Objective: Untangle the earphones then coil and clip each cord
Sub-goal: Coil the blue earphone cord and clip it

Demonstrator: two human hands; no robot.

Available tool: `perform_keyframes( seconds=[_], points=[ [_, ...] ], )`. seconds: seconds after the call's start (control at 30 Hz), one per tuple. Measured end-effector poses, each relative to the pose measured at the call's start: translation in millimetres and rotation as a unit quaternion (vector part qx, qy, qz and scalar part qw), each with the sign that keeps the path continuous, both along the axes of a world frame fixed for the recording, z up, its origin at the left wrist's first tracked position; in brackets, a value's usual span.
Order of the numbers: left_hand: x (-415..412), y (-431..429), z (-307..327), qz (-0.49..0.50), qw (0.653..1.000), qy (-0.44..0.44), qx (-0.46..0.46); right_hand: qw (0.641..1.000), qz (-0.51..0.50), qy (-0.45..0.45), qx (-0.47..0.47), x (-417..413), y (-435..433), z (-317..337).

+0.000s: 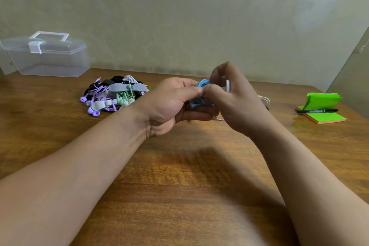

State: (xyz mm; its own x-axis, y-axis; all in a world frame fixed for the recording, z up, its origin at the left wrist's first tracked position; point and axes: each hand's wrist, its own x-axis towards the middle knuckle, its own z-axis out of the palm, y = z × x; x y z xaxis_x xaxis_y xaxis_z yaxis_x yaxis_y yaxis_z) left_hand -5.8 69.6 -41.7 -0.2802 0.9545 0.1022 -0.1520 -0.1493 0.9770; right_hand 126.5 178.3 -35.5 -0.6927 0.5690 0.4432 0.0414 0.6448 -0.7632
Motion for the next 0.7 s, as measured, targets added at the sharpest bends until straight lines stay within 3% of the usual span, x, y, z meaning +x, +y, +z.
perform_keyframes(
  seconds=[0.23, 0.4, 0.57, 0.7],
  points=[
    [5.5, 10.9, -13.8, 0.137, 0.985, 0.098, 0.035, 0.993, -0.031, -0.067, 0.095, -8.2, 3.0, -4.1],
    [1.8, 8.8, -13.2, 0.163, 0.978, 0.127, 0.043, 0.987, 0.001, -0.084, 0.135, -1.1, 6.4, -3.8],
    [-5.5, 9.9, -15.4, 0.197, 0.973, 0.12, 0.028, 0.978, -0.03, -0.071, 0.194, -10.8, 6.5, -12.2],
    [-3.8, 10.8, -19.0, 0.209, 0.964, 0.164, 0.009, 0.969, -0.047, -0.087, 0.226, -10.8, 6.1, -13.7]
  ],
)
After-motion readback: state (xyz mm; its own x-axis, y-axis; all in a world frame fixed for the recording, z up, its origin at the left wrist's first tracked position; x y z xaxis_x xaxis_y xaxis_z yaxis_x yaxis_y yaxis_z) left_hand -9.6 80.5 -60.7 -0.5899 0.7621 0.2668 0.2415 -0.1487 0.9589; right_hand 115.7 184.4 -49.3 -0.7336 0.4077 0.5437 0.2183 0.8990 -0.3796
